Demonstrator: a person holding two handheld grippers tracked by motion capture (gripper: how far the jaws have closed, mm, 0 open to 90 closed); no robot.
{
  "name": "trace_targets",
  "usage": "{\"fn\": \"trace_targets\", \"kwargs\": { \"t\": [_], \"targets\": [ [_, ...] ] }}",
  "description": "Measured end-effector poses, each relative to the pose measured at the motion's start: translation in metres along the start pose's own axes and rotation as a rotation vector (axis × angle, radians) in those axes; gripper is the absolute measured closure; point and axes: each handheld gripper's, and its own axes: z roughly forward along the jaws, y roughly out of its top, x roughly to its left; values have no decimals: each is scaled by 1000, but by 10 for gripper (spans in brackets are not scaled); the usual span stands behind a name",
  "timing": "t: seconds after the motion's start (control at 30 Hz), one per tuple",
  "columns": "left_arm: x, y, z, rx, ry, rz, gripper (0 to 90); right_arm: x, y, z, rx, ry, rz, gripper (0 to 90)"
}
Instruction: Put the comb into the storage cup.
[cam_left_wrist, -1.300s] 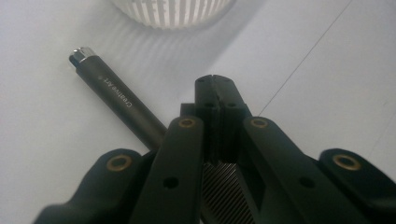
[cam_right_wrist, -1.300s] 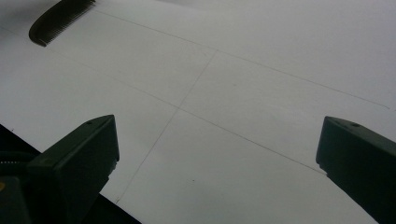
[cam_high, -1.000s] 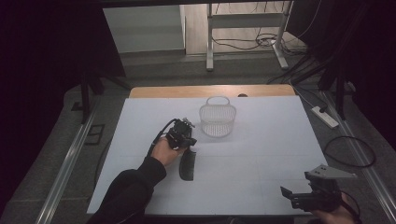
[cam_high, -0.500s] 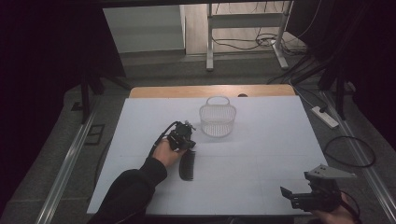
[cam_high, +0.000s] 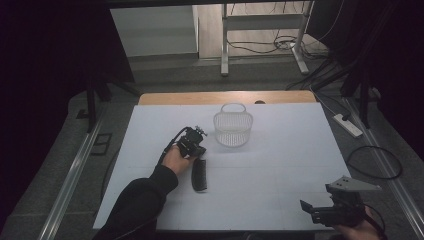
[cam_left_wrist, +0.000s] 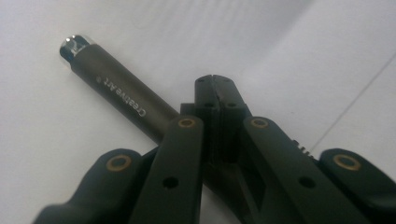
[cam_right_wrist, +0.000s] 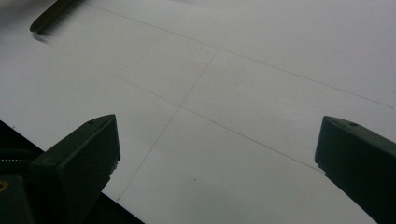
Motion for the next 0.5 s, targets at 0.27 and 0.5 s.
{"fn": "trace_targets", "kwargs": {
  "t": [0.27,0.5],
  "targets": [
    [14,-3,-1,6,26,-30,890,0,0,0,-1,1,0,7],
    [31,-10,-6,32,49,-61,891,0,0,0,-1,2,0,8]
  ]
}}
